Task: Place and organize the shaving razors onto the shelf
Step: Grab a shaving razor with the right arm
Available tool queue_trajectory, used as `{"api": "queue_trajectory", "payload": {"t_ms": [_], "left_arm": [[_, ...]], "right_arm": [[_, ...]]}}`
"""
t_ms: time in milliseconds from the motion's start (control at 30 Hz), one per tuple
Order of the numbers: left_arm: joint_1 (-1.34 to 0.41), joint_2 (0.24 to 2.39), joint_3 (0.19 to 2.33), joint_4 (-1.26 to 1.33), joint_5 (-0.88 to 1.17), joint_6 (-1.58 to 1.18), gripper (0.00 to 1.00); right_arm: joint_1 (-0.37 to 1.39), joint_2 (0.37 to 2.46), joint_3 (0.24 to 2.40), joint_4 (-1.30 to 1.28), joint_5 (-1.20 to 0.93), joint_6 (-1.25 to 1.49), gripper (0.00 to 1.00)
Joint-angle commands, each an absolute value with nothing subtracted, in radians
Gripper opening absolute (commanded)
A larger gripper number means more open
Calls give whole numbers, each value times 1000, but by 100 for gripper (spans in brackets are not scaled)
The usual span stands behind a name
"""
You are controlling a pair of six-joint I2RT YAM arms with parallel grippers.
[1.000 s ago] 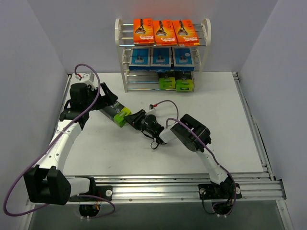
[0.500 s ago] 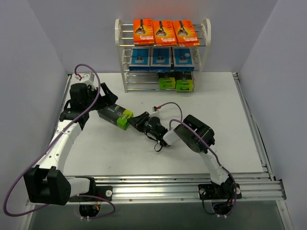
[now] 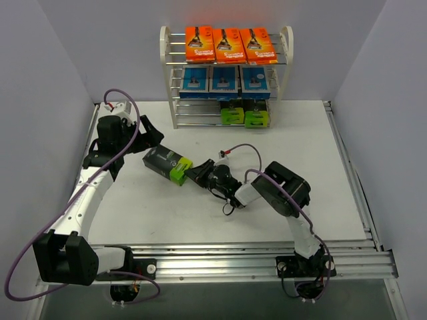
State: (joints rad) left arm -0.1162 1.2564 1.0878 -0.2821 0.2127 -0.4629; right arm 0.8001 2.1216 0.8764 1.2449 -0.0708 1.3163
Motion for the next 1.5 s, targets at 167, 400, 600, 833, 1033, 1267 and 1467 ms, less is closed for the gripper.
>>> {"api": "queue_trajectory", "payload": {"t_ms": [167, 400, 600, 833, 1033, 1267, 1467], "left_arm": [[-112, 1241, 1103, -252, 199, -488, 94], [-133, 1267, 1074, -184, 310, -571, 94], [-138, 1259, 964, -33, 474, -751, 94], [-140, 1148, 649, 158, 572, -1072, 94], [-164, 1025, 413, 302, 594, -1379, 94], [-276, 876, 313, 282, 451, -1554, 94], [-388, 888, 296, 236, 356, -1563, 94]], "right_arm": [[778, 1931, 779, 1240, -54, 1272, 0], [788, 1734, 720, 1062, -5, 1157, 0], [790, 1557, 614, 966, 66, 1092, 0], [814, 1451, 528, 966, 127, 1085, 0], [838, 1454, 482, 1043, 156, 1080, 0], [856, 1450, 479, 1084, 164, 1074, 0], [896, 1465, 506, 1098, 164, 1072, 0]]}}
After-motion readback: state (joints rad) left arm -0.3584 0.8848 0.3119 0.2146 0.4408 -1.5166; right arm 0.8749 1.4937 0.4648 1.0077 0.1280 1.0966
